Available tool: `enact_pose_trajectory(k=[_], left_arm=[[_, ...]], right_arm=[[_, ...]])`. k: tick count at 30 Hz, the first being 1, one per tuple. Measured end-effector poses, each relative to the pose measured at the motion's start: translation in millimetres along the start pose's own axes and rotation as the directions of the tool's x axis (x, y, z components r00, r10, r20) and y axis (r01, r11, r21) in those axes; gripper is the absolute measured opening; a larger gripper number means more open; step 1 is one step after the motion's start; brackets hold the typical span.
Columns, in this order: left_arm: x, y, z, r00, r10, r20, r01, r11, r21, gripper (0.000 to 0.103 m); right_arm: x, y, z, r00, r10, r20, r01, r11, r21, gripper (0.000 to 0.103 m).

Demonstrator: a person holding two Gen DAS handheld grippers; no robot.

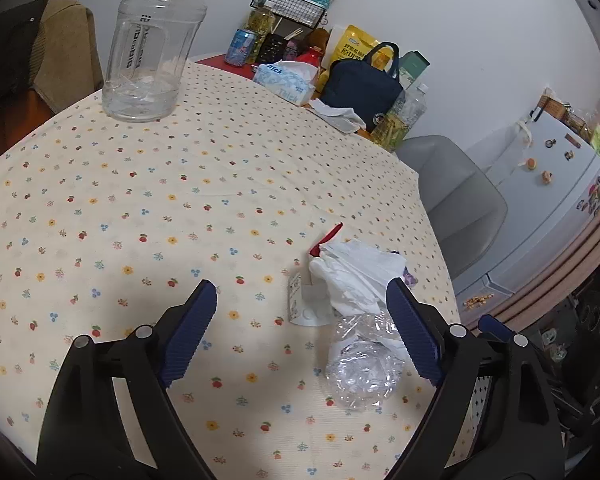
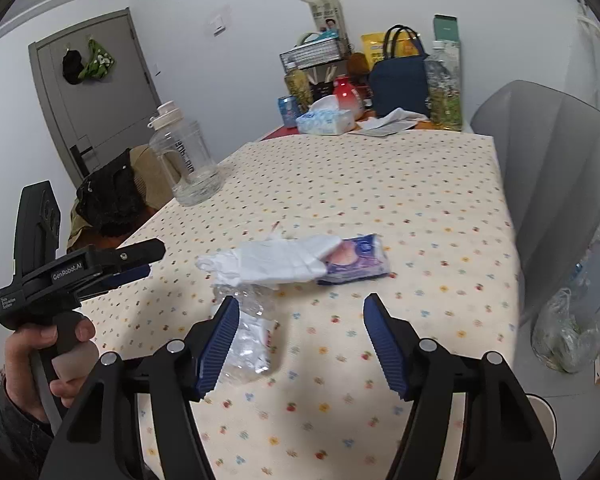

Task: Collect trash
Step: 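Grasp the white tissue with the right tool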

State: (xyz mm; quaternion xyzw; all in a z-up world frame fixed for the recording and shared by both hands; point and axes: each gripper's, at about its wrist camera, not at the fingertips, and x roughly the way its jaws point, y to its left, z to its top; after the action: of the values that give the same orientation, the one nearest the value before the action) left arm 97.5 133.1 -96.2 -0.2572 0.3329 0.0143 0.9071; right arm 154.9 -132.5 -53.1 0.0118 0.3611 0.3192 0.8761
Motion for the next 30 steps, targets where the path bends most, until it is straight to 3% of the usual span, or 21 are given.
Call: enact_pose_trajectory(k=[7, 16, 18, 20, 21, 30], left_arm=[[2, 9, 2, 1.0, 0.014, -0.002, -0.014, 1.0, -0.021, 0.084], [2, 18, 5, 0.999, 0.035, -0.001, -0.035, 0.999, -0.029, 0.084], [3, 18, 5, 0.999, 0.035, -0.004, -0.035, 0.999, -0.028, 0.084], [4, 17, 4, 0.999, 0.035, -0.007, -0.035, 0.999, -0.024, 0.084], [4, 15, 4, 0.999, 0.035, -0.008, -0.035, 0.999, -0.02, 0.084], [11, 2, 5, 1.0, 0.02, -0.018, -0.02, 1.0, 0.005, 0.084]], right_arm=[[33, 24, 13, 0.998, 0.034, -0.047, -0.036, 0.998, -0.048, 0.055], [75, 31, 20, 0.994, 0.025, -0.106, -0.029, 0.999, -0.041, 0.055], [80, 31, 20, 0.992, 0.025, -0.12, -0.029, 0.999, -0.04, 0.044], [84, 30, 19, 0.99, 0.033, -0.135, -0.038, 0.999, -0.036, 0.02], [85, 29, 18, 0.989, 0.042, -0.14, -0.047, 0.998, -0.03, 0.016], [68, 27, 16, 0.992, 0.037, -0.118, -0.043, 0.998, -0.051, 0.01]])
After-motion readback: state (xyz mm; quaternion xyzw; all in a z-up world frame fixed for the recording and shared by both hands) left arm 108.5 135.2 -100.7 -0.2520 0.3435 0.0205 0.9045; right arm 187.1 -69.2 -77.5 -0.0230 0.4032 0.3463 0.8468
